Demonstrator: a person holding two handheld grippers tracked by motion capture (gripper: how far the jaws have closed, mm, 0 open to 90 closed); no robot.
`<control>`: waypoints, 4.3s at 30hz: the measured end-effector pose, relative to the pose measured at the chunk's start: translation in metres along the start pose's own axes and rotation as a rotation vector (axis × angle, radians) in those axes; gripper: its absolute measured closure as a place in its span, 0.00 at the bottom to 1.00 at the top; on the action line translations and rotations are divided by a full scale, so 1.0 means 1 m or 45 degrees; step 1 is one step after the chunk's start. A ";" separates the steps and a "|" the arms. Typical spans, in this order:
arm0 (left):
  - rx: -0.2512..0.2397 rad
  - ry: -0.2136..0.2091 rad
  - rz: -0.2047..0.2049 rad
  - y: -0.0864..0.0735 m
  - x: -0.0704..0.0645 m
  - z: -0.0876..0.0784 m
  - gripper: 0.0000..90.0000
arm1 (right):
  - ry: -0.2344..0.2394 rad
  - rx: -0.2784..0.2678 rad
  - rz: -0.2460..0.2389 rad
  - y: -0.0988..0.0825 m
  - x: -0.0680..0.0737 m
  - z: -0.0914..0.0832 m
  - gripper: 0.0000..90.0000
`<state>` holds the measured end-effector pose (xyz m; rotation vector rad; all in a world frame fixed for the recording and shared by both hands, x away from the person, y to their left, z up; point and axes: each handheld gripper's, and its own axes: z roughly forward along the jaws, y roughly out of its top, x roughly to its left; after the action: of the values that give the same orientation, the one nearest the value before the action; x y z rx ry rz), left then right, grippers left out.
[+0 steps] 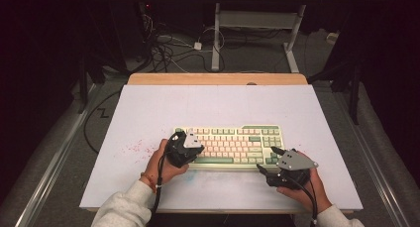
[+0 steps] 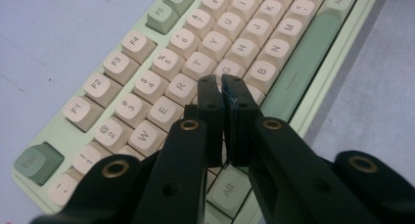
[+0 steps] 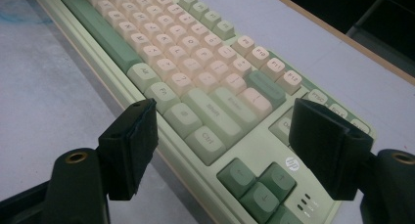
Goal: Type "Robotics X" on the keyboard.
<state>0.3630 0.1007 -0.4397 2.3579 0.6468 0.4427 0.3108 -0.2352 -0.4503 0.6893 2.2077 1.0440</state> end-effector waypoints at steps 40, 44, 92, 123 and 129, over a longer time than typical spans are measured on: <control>-0.027 0.065 -0.060 -0.010 0.017 -0.014 0.91 | 0.004 -0.001 -0.007 0.000 0.001 0.000 0.30; -0.032 0.070 -0.064 -0.010 0.017 -0.014 0.91 | 0.006 0.001 -0.008 0.000 0.001 0.000 0.30; 0.039 0.076 -0.057 -0.013 0.018 0.006 0.91 | 0.015 0.020 -0.027 0.000 0.003 0.002 0.30; -0.114 0.146 -0.080 -0.006 0.012 -0.013 0.57 | 0.008 0.014 -0.031 0.001 0.002 0.001 0.30; -0.144 0.164 -0.076 -0.004 0.008 -0.017 0.37 | 0.006 0.014 -0.031 0.001 0.002 0.001 0.30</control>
<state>0.3600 0.1161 -0.4290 2.2110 0.7301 0.5928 0.3103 -0.2332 -0.4508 0.6641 2.2218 1.0236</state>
